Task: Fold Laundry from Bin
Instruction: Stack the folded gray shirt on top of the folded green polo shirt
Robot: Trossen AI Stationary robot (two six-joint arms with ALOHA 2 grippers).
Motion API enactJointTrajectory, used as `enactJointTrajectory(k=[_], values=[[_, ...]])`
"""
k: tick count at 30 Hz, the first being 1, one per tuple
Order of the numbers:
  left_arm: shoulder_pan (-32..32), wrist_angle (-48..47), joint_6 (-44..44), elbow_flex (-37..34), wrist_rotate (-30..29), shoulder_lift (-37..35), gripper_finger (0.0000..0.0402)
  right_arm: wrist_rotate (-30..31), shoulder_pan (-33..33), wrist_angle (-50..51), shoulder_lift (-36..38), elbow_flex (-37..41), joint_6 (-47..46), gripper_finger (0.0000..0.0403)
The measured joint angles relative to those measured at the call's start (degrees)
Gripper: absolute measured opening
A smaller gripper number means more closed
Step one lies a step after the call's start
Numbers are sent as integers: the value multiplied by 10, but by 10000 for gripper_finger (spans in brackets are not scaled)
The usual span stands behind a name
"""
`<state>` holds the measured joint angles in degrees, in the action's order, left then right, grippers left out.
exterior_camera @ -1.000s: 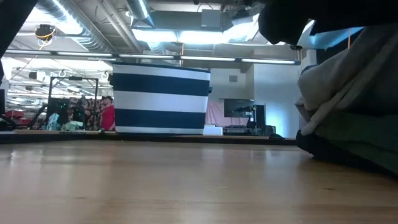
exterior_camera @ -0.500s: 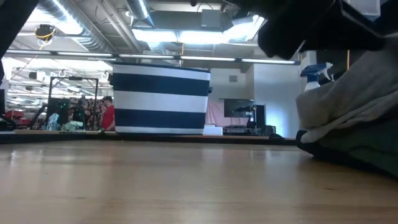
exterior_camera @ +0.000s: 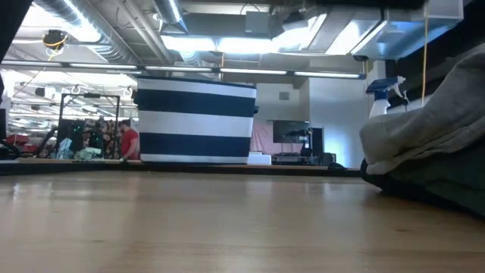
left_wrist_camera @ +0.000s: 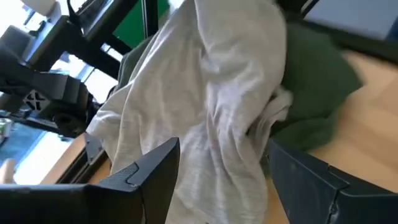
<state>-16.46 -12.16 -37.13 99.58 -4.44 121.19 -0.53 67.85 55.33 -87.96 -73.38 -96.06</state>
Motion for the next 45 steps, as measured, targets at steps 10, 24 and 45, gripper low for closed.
enactJointTrajectory(k=[10, 24, 45], values=[[13, -39, 81, 0, 73, -23, 231, 105, 0, 49, 0, 0, 74, 279], [13, -66, 130, -21, 65, -39, 196, 154, 22, -83, -4, 0, 108, 280], [-12, 7, 203, -208, -81, -213, 195, 170, 49, -94, -4, 0, 90, 280]])
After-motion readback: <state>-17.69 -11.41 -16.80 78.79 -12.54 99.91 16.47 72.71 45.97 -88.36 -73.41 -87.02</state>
